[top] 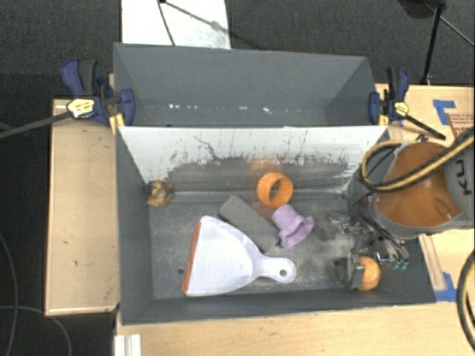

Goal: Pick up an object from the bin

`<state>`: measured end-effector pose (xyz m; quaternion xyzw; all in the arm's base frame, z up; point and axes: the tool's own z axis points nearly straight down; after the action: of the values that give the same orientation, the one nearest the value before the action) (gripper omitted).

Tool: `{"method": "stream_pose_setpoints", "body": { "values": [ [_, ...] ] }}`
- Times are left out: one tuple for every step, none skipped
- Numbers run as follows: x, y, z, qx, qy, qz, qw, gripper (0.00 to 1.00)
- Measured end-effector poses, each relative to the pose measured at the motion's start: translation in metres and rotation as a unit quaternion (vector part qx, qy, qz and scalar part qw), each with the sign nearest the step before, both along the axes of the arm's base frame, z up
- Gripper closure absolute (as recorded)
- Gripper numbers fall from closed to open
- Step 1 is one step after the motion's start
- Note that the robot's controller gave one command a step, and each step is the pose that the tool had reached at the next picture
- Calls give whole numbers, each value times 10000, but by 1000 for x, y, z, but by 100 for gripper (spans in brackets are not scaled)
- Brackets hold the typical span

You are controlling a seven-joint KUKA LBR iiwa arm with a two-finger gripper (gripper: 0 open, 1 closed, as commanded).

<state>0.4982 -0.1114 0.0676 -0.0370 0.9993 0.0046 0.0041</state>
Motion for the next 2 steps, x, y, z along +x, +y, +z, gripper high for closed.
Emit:
{"method": "stream_pose_setpoints", "body": {
  "values": [
    [-13, 18, 6, -42, 42, -699, 9975, 100],
    [-13, 18, 6, -45, 43, -670, 9977, 0]
  ]
}}
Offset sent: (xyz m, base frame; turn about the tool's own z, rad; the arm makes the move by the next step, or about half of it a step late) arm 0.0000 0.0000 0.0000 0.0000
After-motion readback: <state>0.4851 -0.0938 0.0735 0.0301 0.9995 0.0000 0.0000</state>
